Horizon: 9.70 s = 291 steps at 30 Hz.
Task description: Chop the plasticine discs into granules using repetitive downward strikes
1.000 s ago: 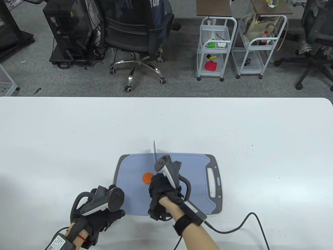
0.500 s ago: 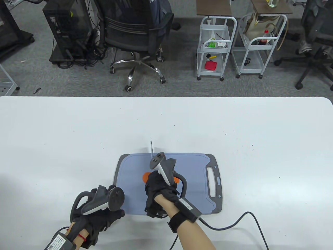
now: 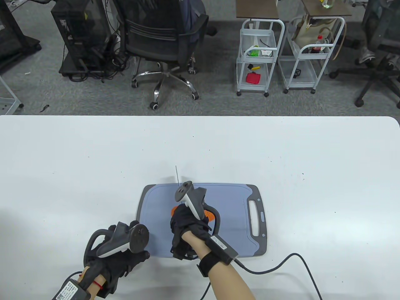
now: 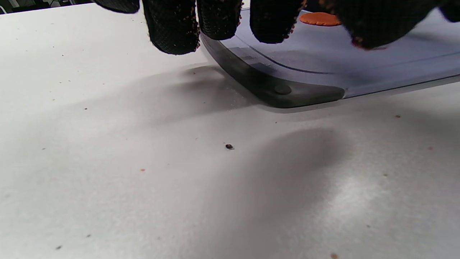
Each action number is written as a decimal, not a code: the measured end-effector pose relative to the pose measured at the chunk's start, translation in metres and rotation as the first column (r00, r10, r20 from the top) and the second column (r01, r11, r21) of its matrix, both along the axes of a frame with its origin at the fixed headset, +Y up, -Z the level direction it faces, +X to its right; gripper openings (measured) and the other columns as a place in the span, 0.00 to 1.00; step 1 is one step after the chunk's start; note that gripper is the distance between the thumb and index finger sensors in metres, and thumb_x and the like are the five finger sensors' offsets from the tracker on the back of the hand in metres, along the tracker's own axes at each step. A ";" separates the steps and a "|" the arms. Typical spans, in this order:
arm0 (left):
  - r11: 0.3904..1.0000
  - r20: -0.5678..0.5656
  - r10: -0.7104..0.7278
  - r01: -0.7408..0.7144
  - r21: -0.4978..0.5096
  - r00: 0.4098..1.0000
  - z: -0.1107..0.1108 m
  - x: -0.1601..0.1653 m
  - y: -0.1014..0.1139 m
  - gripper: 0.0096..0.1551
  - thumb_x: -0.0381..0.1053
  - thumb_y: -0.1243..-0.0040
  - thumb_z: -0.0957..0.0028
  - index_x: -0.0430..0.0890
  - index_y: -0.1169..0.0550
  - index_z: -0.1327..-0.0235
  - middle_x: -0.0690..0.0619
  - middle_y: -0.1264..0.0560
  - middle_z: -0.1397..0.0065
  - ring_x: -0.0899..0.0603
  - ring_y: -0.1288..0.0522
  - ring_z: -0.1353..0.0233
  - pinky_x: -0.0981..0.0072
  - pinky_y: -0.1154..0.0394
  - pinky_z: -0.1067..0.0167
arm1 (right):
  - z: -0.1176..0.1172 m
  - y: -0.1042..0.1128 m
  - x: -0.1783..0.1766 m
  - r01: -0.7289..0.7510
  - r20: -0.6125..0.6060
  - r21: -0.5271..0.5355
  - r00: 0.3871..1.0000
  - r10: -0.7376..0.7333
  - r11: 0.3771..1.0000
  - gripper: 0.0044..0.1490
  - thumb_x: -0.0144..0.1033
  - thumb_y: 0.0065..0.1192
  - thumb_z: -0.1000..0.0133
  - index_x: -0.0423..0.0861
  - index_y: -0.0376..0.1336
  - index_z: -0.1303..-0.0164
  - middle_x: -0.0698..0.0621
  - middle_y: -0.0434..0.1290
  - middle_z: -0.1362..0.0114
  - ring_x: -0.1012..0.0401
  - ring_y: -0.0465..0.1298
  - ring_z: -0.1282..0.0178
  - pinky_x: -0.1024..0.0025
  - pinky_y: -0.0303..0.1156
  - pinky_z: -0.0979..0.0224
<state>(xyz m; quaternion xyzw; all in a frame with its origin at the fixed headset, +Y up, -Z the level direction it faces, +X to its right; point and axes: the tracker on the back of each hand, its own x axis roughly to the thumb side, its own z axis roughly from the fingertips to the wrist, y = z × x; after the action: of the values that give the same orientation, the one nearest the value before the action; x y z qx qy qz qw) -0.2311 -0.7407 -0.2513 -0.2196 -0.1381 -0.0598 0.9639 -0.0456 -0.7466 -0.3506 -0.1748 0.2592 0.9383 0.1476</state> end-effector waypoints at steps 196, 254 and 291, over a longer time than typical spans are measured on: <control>0.999 -0.046 0.032 -0.030 0.039 0.998 -0.003 -0.012 0.010 0.47 0.71 0.52 0.60 0.56 0.35 0.23 0.43 0.41 0.12 0.29 0.34 0.18 0.30 0.43 0.26 | 0.037 0.000 0.005 0.276 -0.014 -0.021 0.961 -0.276 0.961 0.35 0.55 0.55 0.43 0.35 0.66 0.44 0.49 0.84 0.62 0.48 0.91 0.76 0.52 0.84 0.73; 1.000 -0.040 -0.014 0.014 0.001 0.999 -0.002 -0.007 0.007 0.47 0.71 0.52 0.60 0.56 0.35 0.23 0.43 0.40 0.12 0.30 0.34 0.18 0.30 0.42 0.26 | 0.014 0.054 0.089 -0.041 -0.416 0.407 0.881 0.225 0.913 0.32 0.52 0.69 0.51 0.51 0.77 0.39 0.46 0.84 0.54 0.53 0.88 0.74 0.48 0.81 0.58; 1.000 -0.062 -0.014 0.013 -0.013 0.998 -0.003 -0.007 0.007 0.47 0.71 0.52 0.60 0.56 0.35 0.23 0.43 0.40 0.12 0.30 0.34 0.18 0.31 0.42 0.26 | -0.002 0.023 0.078 -0.172 -0.621 0.363 0.688 0.375 0.916 0.36 0.61 0.58 0.50 0.43 0.71 0.47 0.57 0.82 0.67 0.60 0.86 0.83 0.53 0.83 0.64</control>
<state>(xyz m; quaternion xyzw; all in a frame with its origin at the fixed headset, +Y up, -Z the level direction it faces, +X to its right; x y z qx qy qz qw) -0.2386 -0.7342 -0.2548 -0.2280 -0.1071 -0.0585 0.9660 0.0325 -0.7231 -0.3525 0.1656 0.1320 0.9742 -0.0776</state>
